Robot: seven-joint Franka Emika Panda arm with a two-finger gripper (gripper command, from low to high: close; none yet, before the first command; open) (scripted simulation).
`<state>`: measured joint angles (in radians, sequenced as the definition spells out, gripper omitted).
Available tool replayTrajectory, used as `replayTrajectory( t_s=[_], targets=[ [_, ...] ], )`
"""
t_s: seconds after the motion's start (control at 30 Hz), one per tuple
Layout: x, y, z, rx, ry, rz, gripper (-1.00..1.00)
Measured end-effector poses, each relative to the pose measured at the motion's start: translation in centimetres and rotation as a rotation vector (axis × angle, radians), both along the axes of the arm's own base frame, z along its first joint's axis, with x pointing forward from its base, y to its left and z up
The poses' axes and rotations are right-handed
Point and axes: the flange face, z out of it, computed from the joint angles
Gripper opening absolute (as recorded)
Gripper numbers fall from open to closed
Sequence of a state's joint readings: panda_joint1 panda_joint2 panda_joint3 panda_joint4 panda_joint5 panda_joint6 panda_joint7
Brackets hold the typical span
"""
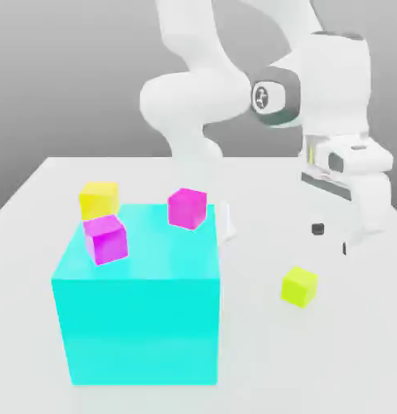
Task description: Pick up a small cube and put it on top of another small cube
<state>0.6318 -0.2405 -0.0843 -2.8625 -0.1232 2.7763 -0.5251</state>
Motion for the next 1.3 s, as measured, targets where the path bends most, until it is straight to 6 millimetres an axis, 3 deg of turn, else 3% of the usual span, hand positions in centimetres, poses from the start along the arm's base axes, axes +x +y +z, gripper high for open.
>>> replayTrajectory(
  t_s=[0.3, 0.87, 1.3],
  targets=[
    [-7.1, 0.1, -7.5, -0.094, 0.121, 0.462, 0.00],
    [-6.7, 1.2, -11.2, -0.155, 0.142, 0.490, 0.00],
    [-7.2, 0.7, -13.7, -0.128, 0.132, 0.492, 0.00]
  ],
)
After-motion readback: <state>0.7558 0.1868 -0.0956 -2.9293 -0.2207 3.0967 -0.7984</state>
